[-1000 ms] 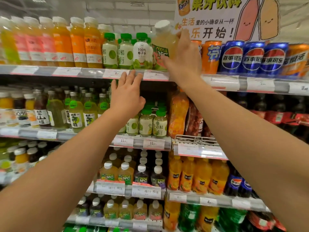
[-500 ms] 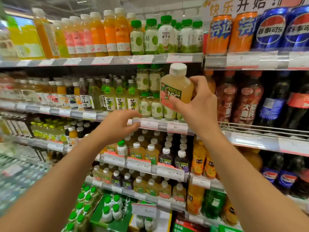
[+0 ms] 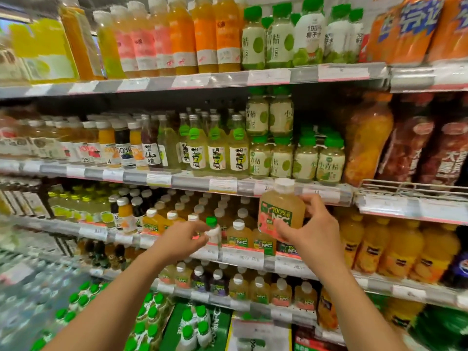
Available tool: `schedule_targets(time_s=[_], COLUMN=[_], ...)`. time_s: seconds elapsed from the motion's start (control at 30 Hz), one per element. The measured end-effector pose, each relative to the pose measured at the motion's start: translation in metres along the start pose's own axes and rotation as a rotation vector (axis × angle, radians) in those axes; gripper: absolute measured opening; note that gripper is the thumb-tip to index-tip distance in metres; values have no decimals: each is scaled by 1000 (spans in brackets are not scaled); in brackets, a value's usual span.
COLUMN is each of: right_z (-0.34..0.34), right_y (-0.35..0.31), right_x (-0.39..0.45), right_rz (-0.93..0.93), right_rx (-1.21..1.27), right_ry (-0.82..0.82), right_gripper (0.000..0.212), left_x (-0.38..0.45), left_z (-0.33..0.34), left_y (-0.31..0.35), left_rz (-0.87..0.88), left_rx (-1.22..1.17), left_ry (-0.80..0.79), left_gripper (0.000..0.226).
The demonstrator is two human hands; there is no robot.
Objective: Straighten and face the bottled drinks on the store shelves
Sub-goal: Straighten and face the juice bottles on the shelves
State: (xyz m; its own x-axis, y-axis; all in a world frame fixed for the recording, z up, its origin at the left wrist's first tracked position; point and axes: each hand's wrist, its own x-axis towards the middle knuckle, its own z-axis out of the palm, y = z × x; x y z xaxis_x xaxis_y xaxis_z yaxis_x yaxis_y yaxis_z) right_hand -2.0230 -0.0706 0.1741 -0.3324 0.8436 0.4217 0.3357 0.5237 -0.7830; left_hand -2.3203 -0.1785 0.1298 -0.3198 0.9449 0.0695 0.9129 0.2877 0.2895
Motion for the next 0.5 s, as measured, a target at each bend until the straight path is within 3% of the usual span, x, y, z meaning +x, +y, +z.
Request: schedule_targets(time_s=[0.27,0.5], right_z=[58,66], right_y=[7,14], right_x=[-1,4], right_rz=[190,184], right_rx=[-126,-199], right_ry=[8,22], right_gripper=[56,56], left_x=[93,141], left_z=[40,68], left_y=[-58,-67], left_rz=[105,58], left_rx=[-36,9], left_ry=[-44,-28], left_gripper=[51,60])
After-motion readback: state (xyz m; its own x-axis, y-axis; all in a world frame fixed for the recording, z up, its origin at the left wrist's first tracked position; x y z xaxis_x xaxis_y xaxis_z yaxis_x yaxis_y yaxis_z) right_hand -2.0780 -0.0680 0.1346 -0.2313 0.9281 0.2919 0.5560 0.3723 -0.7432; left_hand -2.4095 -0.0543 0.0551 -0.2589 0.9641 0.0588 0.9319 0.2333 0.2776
